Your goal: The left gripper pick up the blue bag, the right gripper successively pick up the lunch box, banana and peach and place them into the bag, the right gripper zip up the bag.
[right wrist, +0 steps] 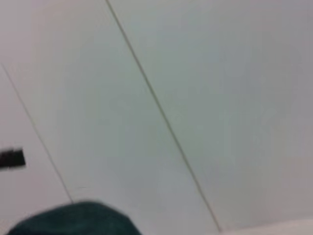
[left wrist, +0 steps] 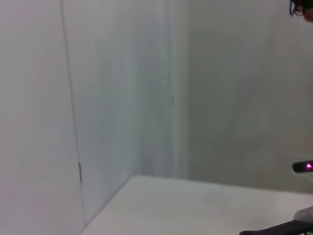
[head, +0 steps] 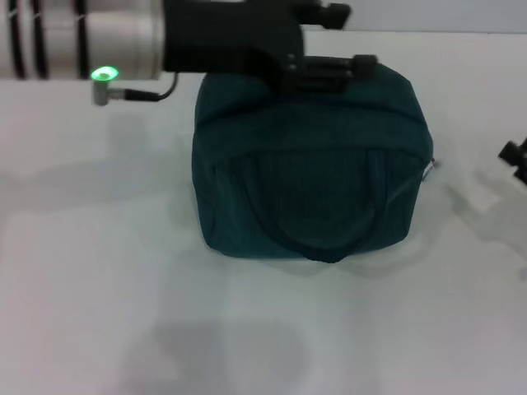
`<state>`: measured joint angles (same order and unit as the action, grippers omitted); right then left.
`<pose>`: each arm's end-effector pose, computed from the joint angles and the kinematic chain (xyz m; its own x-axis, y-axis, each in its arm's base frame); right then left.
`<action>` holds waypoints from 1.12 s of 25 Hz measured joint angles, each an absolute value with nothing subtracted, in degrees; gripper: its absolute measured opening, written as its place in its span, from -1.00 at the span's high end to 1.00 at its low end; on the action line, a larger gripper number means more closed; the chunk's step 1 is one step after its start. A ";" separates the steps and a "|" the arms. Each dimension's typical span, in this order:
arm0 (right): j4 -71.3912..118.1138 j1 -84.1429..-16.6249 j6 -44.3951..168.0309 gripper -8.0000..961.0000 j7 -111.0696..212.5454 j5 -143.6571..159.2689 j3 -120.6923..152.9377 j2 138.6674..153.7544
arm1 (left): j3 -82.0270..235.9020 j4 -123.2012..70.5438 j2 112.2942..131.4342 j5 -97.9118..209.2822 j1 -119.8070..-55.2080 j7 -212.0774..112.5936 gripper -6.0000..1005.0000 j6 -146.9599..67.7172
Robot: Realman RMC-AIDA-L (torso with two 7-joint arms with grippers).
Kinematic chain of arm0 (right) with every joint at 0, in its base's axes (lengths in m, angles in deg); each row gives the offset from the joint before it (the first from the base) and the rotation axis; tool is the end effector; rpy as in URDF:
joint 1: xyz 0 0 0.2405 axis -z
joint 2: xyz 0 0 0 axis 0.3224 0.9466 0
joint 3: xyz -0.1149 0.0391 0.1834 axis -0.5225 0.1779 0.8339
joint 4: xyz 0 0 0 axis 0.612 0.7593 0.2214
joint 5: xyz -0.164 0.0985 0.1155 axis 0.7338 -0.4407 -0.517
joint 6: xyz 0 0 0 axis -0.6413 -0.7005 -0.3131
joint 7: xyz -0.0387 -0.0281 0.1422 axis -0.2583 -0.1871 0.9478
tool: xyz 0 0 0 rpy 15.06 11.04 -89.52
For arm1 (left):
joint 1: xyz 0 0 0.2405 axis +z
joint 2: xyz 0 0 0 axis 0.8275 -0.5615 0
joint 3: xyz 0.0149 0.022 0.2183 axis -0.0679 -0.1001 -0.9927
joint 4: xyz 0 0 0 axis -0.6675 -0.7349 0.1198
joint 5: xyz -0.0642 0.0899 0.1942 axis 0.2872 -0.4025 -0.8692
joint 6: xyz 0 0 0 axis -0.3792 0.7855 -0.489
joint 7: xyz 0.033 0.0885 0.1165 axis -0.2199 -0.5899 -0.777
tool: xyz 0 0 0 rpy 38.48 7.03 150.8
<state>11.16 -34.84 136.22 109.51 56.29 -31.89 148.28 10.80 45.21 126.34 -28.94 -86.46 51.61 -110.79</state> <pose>0.3148 0.2805 0.0263 0.4153 -0.2341 -0.8790 -0.7999 -0.5542 -0.2304 -0.0672 0.3548 0.0348 0.8617 0.0405 0.5058 0.1590 -0.9682 -0.1934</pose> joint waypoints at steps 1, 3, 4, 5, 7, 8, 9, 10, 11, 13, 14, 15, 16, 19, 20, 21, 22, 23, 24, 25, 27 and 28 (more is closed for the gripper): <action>11.15 -34.69 137.44 0.19 108.79 56.29 -30.88 148.28 | 10.86 45.78 126.32 -27.67 -85.01 50.95 0.00 -110.83; 11.15 -34.60 141.04 -0.01 107.07 56.29 -28.86 148.28 | 11.14 46.92 126.32 -25.54 -82.29 49.45 -0.09 -111.13; 11.07 -34.58 143.22 -0.11 106.41 56.29 -28.14 148.27 | 11.35 47.57 126.35 -24.40 -80.89 48.71 -0.13 -111.41; 10.60 -34.61 145.89 -0.19 105.91 56.29 -27.87 148.19 | 11.64 48.26 126.36 -23.33 -79.36 47.96 -0.17 -111.82; 8.66 -34.71 150.86 -0.35 105.39 56.49 -27.71 148.06 | 12.37 48.91 126.36 -21.86 -77.48 47.25 -0.29 -112.83; 7.58 -34.84 152.26 -0.43 105.42 56.62 -27.81 148.00 | 13.04 49.00 126.36 -21.30 -76.62 47.05 -0.35 -113.61; 6.30 -35.06 153.71 -0.51 105.66 56.78 -28.00 147.93 | 13.62 49.00 126.36 -21.10 -76.22 46.90 -0.41 -114.41; 4.50 -35.42 155.16 -0.59 106.48 57.05 -28.40 147.74 | 14.41 48.89 126.39 -20.83 -75.68 46.70 -0.47 -115.48; 2.86 -35.83 156.20 -0.59 107.94 57.61 -28.70 147.48 | 15.24 48.68 126.43 -20.56 -75.22 46.44 -0.47 -116.50; -0.20 -36.94 157.43 -0.61 111.52 59.18 -29.04 146.84 | 16.91 47.80 126.46 -19.70 -74.19 45.45 -0.47 -118.99; -2.13 -37.93 157.95 -0.62 114.29 60.93 -29.10 146.32 | 17.57 47.14 126.46 -19.22 -73.84 44.85 -0.47 -120.08; -4.19 -39.32 158.48 -0.63 117.37 63.18 -29.10 145.59 | 18.60 45.98 126.43 -18.52 -73.48 44.03 -0.46 -121.58; -5.22 -40.15 158.88 -0.64 119.30 64.98 -29.10 145.11 | 19.36 45.05 126.39 -18.08 -73.31 43.47 -0.46 -122.60; -8.04 -43.93 160.61 -0.65 126.03 70.90 -29.09 143.36 | 22.10 41.15 126.31 -17.45 -73.39 41.82 -0.47 -126.26; -8.46 -45.28 161.09 -0.65 127.60 72.61 -29.10 142.95 | 23.13 39.31 126.28 -17.31 -73.57 40.99 -0.47 -127.59; -8.57 -46.78 161.33 -0.65 128.76 74.32 -29.09 142.61 | 23.89 37.89 126.25 -17.24 -73.69 40.27 -0.47 -128.55; -8.64 -48.11 161.40 -0.65 129.49 75.84 -29.08 142.37 | 24.42 36.55 126.25 -17.19 -73.75 39.46 -0.47 -129.49; -8.64 -48.94 161.39 -0.65 129.84 76.91 -29.09 142.31 | 24.87 35.24 126.24 -17.15 -73.82 38.62 -0.47 -130.27; -8.68 -50.25 161.32 -0.65 130.11 78.38 -29.09 142.38 | 25.24 33.70 126.24 -17.15 -73.87 37.66 -0.47 -131.12; -8.69 -51.22 161.25 -0.65 130.20 79.38 -29.08 142.54 | 25.27 32.53 126.23 -17.24 -73.88 36.86 -0.47 -131.69; -8.78 -52.52 161.30 -0.65 130.24 81.30 -29.08 143.16 | 25.21 30.37 126.19 -17.54 -73.90 35.41 -0.46 -132.58; -8.92 -52.97 161.43 -0.65 130.25 82.27 -29.10 143.59 | 25.13 29.58 126.18 -17.62 -73.90 34.76 -0.46 -132.84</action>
